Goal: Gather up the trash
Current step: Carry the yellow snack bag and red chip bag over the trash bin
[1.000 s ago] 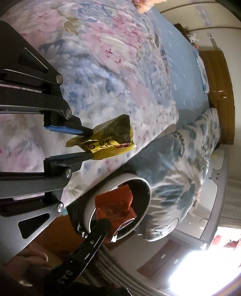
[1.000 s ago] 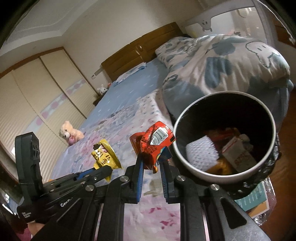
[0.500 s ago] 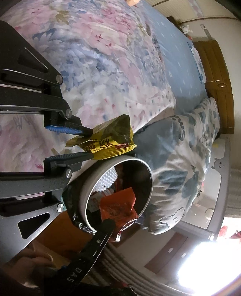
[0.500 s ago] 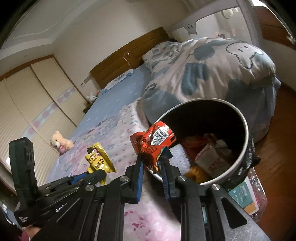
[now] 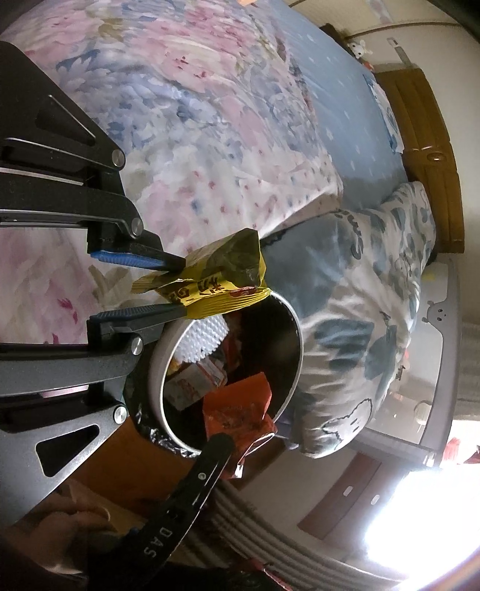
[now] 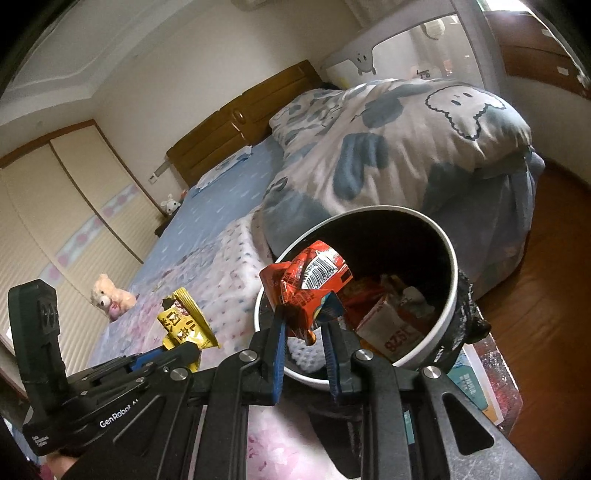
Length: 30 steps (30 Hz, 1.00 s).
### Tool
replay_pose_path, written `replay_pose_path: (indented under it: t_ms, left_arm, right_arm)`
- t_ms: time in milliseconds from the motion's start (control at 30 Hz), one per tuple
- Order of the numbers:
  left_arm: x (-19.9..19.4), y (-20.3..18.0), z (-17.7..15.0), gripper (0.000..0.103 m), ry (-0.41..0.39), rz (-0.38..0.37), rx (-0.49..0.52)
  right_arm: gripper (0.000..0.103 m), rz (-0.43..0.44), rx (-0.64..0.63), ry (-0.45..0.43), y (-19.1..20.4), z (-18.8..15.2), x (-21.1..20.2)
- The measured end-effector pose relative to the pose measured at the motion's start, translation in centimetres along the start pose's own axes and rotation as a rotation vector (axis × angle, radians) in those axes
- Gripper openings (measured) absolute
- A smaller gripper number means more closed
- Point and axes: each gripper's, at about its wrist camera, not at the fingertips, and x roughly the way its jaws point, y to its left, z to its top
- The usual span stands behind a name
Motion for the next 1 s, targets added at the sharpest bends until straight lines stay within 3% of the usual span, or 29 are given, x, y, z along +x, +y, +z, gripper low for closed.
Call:
replay_pose_path:
  t_ms: [1000]
  left_arm:
    - [3.8, -4.2, 3.6, 0.018, 0.036, -0.066, 0.042]
  right_arm:
    - [0.021, -0.048, 0.025, 0.018, -3.7, 3.4, 1.4]
